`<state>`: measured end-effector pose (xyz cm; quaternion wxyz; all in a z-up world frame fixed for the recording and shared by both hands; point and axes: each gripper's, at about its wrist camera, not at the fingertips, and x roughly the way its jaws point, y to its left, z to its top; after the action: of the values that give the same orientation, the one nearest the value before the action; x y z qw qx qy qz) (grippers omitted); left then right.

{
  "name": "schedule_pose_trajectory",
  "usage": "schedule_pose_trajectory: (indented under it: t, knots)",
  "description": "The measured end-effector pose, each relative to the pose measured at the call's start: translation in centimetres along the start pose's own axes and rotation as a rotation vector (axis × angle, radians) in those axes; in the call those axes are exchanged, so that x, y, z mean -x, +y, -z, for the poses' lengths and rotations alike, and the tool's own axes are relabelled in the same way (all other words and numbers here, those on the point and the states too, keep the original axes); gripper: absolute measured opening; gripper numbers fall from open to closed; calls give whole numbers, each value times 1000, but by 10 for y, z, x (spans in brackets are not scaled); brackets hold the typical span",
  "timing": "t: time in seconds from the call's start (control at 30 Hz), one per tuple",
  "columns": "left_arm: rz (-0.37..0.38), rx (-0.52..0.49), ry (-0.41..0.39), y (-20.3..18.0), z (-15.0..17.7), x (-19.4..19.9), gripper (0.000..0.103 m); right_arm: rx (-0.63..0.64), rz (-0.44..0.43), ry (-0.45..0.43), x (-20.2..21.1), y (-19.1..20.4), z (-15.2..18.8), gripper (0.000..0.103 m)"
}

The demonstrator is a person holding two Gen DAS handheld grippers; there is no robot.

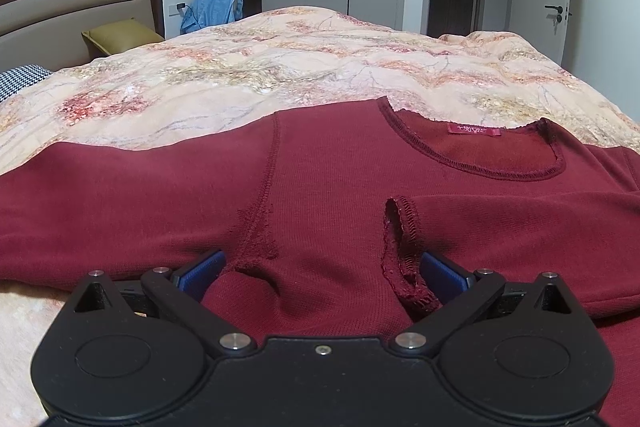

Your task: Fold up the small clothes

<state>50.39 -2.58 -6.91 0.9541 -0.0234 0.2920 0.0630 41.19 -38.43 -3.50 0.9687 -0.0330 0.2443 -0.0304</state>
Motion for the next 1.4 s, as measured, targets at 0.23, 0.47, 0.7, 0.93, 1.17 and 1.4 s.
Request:
schedule_pose_trajectory:
  t: [0.23, 0.47, 0.7, 0.93, 1.17, 1.4]
  knots:
    - [4, 1, 7, 2, -2, 1, 103, -19, -29, 66, -12, -2, 10, 21]
    - [52, 13, 48, 15, -7, 42, 103, -59, -128, 42, 55, -16, 22, 78]
    - [104, 12, 65, 54, 19, 120, 103, -173, -266, 65, 118, -8, 53, 90]
    - [62, 30, 124, 116, 72, 178, 103, -203, -338, 103, 159, 17, 96, 81]
    - [131, 98, 137, 157, 110, 210, 102, -325, -379, 134, 185, 18, 126, 62]
    - [206, 120, 181, 162, 118, 224, 83, -354, -407, 148, 200, 24, 138, 55]
